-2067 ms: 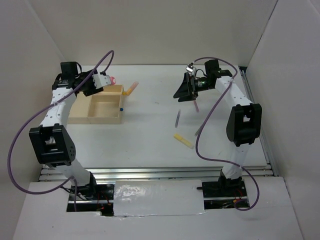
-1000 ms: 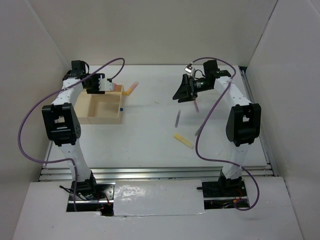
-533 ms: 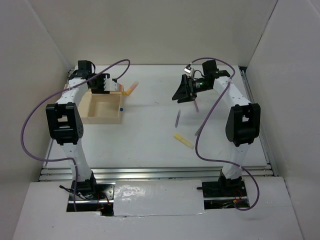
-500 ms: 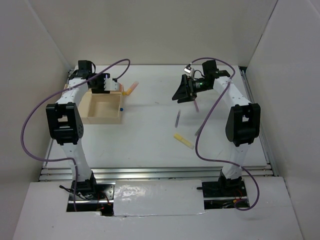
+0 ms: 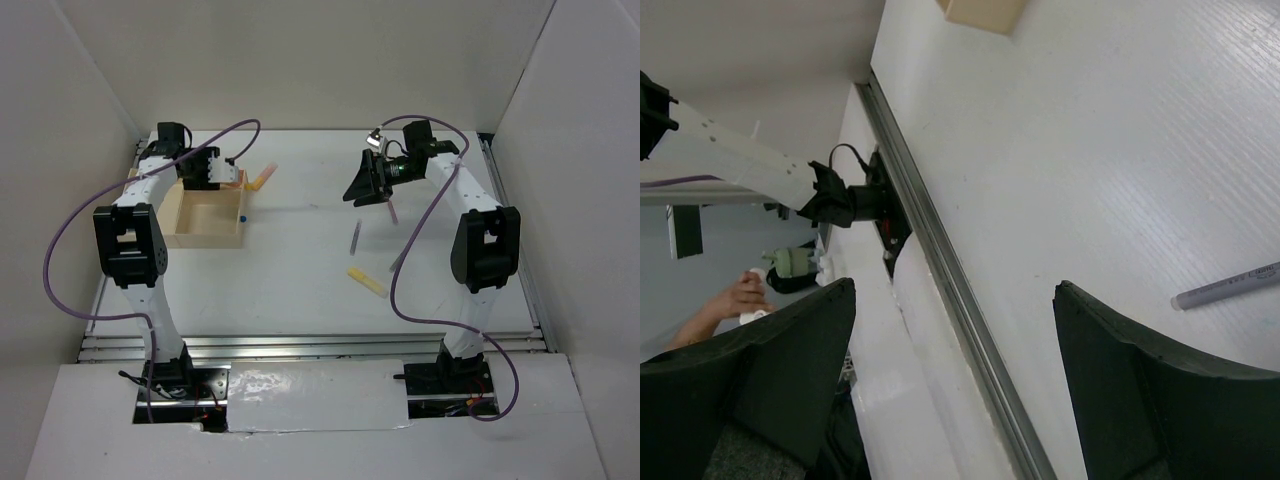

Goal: Sort the stationery into containers
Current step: Place the stationery into the container, then grab a piece of stationery with the left arm

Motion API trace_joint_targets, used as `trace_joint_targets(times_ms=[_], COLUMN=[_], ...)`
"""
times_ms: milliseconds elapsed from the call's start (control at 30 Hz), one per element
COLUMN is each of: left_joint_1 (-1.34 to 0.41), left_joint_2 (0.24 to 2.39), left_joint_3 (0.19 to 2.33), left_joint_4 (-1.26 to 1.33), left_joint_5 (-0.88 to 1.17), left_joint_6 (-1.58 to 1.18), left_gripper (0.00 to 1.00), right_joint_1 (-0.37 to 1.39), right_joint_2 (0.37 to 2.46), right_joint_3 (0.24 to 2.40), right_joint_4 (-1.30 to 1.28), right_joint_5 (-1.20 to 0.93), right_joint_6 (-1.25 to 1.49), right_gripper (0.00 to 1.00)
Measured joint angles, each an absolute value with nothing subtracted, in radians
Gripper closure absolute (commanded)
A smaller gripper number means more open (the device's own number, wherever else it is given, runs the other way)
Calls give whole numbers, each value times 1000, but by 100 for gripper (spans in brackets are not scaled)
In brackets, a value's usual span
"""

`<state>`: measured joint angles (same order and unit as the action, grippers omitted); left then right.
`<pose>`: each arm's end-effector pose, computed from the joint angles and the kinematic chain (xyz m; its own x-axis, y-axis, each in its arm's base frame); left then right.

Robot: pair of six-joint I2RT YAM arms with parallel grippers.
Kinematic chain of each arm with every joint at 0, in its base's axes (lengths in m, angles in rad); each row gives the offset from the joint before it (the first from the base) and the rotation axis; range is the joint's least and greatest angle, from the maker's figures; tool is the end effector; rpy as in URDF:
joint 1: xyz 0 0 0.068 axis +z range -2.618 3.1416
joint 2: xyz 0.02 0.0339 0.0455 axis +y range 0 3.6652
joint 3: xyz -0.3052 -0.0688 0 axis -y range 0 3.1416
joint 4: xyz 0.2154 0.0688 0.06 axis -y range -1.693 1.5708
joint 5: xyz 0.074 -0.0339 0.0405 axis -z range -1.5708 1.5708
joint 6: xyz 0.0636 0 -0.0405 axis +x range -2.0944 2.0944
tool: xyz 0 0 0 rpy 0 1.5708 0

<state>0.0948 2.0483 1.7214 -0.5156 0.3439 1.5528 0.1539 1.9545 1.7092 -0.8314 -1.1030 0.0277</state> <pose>0.4725 0.0234 0.2723 0.1209 0.9570 -0.2636 0.7453 0.0879 0.6610 0.3930 0.1184 0.3120 -0.8832 -0.1244 -0.4523 -0.4631 0.3843 0.7986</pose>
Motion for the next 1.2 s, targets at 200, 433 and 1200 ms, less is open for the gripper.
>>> trace_joint_targets(times_ms=[200, 433, 1200], left_joint_1=[96, 115, -210], left_joint_2=[2046, 2014, 2342], left_joint_3=[1711, 1739, 2235], left_joint_4=[-508, -508, -540], left_joint_5=[337, 373, 217], left_joint_6=[1570, 1507, 280], left_gripper=[17, 29, 18], right_joint_1=[155, 155, 152], right_joint_2=[1954, 1954, 1954], right_joint_3=[1709, 1709, 1690], right_joint_4=[-831, -831, -825], right_joint_5=[-1103, -1103, -1102], right_joint_6=[28, 28, 28], right_gripper=[14, 14, 14])
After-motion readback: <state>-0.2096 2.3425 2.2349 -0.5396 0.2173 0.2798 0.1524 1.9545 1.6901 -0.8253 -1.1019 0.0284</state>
